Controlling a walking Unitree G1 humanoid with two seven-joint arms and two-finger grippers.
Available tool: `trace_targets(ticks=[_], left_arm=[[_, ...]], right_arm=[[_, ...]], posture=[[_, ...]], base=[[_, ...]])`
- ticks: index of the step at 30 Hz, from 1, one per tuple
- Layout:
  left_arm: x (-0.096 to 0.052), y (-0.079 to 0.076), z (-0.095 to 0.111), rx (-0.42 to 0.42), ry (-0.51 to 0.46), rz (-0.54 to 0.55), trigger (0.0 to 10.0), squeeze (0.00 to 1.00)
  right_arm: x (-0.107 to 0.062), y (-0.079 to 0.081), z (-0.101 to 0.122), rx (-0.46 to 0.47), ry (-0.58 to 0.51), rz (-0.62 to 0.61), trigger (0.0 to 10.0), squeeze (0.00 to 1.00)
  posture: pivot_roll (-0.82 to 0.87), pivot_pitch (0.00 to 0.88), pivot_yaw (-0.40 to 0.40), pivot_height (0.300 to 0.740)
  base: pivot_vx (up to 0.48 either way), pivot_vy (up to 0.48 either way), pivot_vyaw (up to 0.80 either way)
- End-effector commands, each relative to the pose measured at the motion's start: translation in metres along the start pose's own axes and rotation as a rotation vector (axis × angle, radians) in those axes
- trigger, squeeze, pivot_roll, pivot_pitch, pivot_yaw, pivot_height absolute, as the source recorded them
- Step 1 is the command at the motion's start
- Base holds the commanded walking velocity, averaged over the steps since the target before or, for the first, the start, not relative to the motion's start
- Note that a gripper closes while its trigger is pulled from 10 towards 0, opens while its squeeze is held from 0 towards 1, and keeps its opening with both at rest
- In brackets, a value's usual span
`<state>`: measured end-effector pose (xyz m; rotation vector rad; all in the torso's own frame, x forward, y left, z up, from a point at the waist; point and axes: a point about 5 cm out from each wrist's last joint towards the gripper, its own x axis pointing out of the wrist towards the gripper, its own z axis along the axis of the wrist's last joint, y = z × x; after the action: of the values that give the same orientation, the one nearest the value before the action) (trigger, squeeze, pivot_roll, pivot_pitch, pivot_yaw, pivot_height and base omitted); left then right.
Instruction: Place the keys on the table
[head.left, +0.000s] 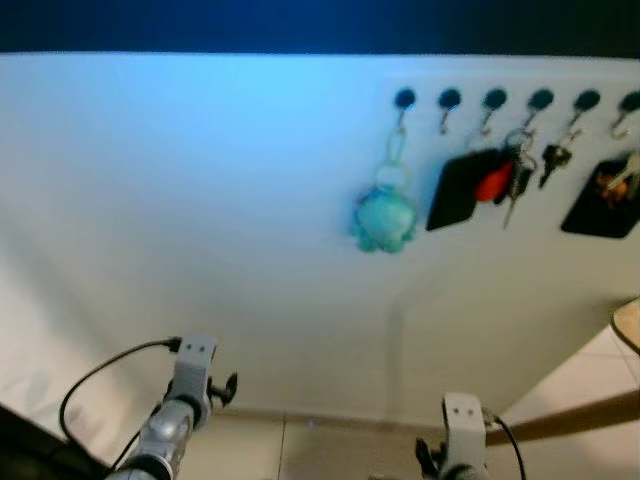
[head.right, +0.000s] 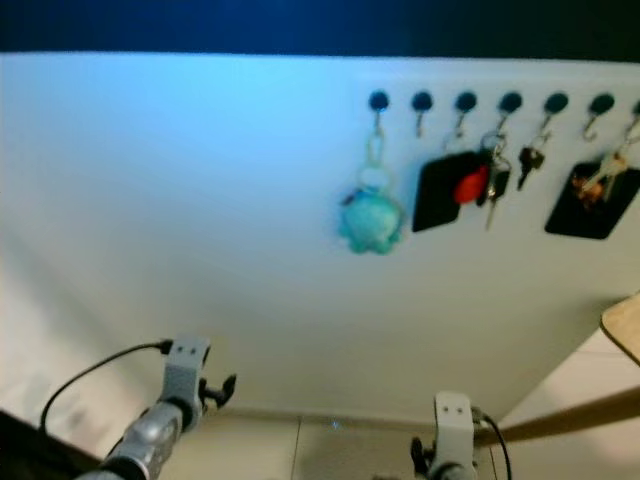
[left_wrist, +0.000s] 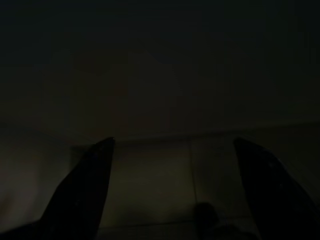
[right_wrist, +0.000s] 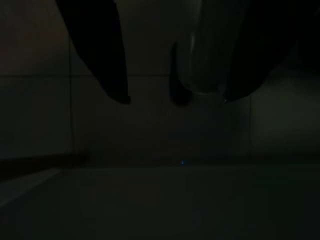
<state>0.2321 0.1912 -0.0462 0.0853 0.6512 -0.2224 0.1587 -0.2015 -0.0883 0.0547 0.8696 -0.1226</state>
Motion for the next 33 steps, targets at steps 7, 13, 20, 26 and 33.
trace_targets(ticks=[7, 13, 20, 26, 33], left_arm=[[-0.0017, -0.0004, -0.0037, 0.042, 0.014, -0.023, 10.0, 0.0], [-0.0014, -0.0011, -0.003, 0.037, 0.007, -0.025, 10.0, 0.0], [-0.0011, -0.0008, -0.0022, 0.029, 0.002, -0.016, 10.0, 0.0], [-0.0014, 0.0017, -0.0015, 0.054, -0.004, 0.02, 10.0, 0.0], [-0.0014, 0.0003, -0.0013, 0.049, -0.011, 0.004, 10.0, 0.0]], right_arm=[[-0.0005, -0.0002, -0.0018, 0.015, 0.004, -0.005, 10.0, 0.0], [-0.0007, -0.0008, -0.0019, 0.015, 0.004, -0.005, 10.0, 0.0], [-0.0008, -0.0007, -0.0024, 0.021, 0.004, -0.005, 10.0, 0.0], [-0.0011, -0.0009, -0.0028, 0.023, 0.001, -0.007, 10.0, 0.0], [-0.0018, -0.0026, -0.0041, 0.045, 0.0, -0.021, 10.0, 0.0]], posture=[[0.04, 0.026, 0.014, 0.74], [0.04, 0.025, 0.011, 0.74], [0.04, 0.026, 0.013, 0.74], [0.04, 0.027, 0.016, 0.74], [0.03, 0.026, 0.021, 0.74]], base=[[0.0, -0.48, 0.0], [0.0, -0.4, 0.0], [0.0, 0.0, 0.0], [0.0, 0.0, 0.0], [0.0, 0.0, -0.2]])
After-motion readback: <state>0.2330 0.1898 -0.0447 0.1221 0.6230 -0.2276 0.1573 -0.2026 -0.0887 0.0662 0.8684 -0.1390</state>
